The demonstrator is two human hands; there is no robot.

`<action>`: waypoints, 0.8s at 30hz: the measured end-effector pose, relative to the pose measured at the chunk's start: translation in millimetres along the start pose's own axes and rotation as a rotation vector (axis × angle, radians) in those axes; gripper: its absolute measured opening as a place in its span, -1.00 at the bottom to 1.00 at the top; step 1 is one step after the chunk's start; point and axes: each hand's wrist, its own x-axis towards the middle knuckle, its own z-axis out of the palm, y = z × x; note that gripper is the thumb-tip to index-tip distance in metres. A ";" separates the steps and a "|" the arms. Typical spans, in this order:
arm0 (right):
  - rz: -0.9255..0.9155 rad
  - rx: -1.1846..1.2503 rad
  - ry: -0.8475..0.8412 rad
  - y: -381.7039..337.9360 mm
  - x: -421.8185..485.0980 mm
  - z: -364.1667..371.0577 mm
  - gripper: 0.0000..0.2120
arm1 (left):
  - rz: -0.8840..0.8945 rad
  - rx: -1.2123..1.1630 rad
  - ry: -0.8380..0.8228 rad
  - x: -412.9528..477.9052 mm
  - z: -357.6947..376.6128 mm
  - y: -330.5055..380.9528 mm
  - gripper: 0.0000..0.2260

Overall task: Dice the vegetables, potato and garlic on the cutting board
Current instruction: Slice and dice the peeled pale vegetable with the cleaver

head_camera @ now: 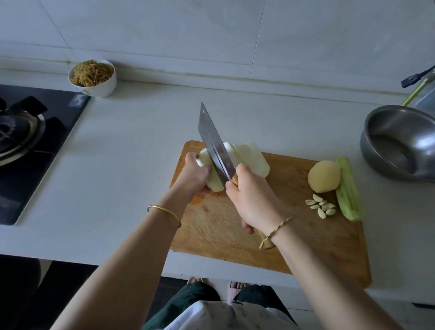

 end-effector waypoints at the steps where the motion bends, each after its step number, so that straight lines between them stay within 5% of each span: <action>1: 0.003 -0.030 0.001 0.2 -3.3 0.4 -0.86 | -0.001 0.008 0.001 -0.2 0.2 0.3 -0.63; 24: 0.053 -0.032 -0.011 -1.2 6.5 8.4 -0.88 | -0.010 0.068 0.020 1.7 2.6 -0.6 -0.68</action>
